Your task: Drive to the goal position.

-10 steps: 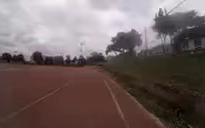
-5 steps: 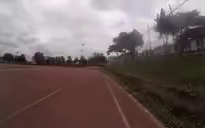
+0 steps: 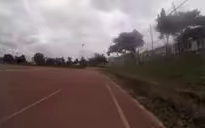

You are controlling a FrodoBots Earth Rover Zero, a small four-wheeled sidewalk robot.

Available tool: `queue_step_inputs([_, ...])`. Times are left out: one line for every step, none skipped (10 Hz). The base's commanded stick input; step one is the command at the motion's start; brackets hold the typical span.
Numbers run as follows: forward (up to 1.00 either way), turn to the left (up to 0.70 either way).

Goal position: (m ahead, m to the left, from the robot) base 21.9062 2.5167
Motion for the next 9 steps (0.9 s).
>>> queue_step_inputs([0.7, 0.0])
queue_step_inputs([0.7, 0.05])
queue_step_inputs([0.7, 0.12])
queue_step_inputs([0.7, 0.19])
queue_step_inputs([0.7, 0.09])
queue_step_inputs([0.7, 0.0])
queue_step_inputs([0.7, 0.0])
queue_step_inputs([0.7, 0.0])
queue_step_inputs([0.7, 0.0])
